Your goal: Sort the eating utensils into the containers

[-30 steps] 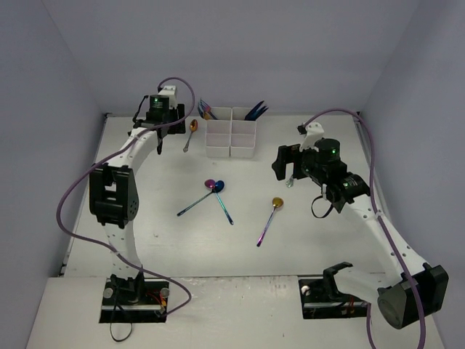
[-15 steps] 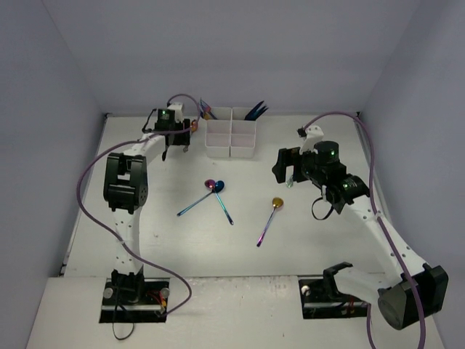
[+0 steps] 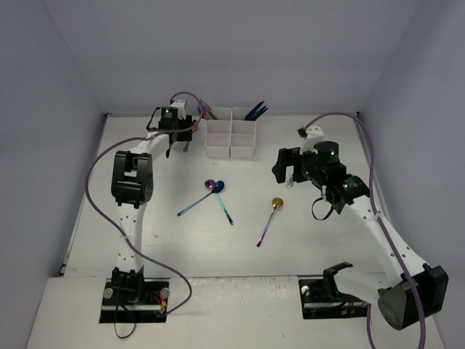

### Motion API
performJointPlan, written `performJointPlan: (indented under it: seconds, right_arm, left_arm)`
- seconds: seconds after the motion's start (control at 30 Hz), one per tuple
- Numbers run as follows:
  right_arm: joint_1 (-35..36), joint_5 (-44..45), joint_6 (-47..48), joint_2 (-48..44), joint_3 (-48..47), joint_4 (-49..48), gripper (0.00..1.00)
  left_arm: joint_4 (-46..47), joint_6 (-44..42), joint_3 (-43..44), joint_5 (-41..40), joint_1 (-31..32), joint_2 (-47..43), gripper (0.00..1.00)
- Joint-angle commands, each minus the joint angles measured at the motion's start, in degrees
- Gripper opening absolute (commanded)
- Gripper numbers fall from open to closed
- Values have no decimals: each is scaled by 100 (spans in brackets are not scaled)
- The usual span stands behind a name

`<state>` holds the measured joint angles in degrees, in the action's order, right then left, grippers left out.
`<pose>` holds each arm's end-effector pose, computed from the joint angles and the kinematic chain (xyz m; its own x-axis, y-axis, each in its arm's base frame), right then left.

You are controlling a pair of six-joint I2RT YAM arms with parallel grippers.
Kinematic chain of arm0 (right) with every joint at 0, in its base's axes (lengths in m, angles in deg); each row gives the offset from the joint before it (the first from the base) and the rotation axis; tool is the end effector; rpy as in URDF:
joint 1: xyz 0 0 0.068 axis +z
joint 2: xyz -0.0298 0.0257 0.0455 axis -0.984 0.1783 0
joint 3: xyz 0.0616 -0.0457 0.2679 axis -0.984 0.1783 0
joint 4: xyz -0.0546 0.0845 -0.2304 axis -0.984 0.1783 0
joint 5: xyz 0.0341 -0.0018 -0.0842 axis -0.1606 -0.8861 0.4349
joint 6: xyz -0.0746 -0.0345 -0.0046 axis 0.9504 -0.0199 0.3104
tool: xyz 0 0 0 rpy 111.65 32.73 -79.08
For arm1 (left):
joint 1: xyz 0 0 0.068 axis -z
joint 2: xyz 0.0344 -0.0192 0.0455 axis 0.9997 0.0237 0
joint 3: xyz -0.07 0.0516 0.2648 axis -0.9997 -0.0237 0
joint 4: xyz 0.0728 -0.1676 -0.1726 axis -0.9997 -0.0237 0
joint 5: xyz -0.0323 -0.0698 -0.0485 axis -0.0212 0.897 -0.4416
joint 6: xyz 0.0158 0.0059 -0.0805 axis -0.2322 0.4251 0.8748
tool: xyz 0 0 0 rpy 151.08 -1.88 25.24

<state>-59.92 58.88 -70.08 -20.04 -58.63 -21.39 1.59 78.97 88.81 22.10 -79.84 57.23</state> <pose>0.2545 0.1062 0.3411 -0.3243 0.0319 -0.9454 -0.4635 0.8659 0.1881 0.5644 -0.0990 0.1695 -0.5436 -0.0784 -0.8357 0.2022 0.9541 -0.2210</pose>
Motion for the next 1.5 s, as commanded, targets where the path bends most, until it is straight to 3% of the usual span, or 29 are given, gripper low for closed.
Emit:
performJointPlan:
  seconds: [0.0,0.2,0.37,0.43,0.83,0.93,1.13,1.27,1.47]
  right_arm:
    - [-30,-29,-60,-19,-14,-234,100]
    - [-30,-72,-61,23,-64,-234,100]
    - [-30,-125,-31,74,-132,-234,100]
    - [-30,-145,-39,86,-153,-234,100]
    - [60,-312,-121,-38,-59,-242,100]
    - [108,-352,-163,-51,27,-250,100]
    - [145,-354,-97,-51,24,-242,100]
    - [146,-401,-88,-59,33,-242,100]
    - [153,-460,-60,-99,85,-242,100]
  left_arm:
    - [-435,67,607,-98,56,185,49]
    - [-667,292,545,-176,78,200,36]
    - [-936,583,208,-166,87,-58,10]
    - [-892,742,-341,-189,82,-331,1]
    - [-851,1915,-4085,-184,251,-2997,0]
    - [-862,2018,-4605,-304,420,-3447,0]
    - [-1199,1983,-4788,-569,526,-3612,1]
    - [-1572,1964,-4519,-874,526,-3557,15]
    - [-1899,1863,-3903,-1063,509,-3200,22]
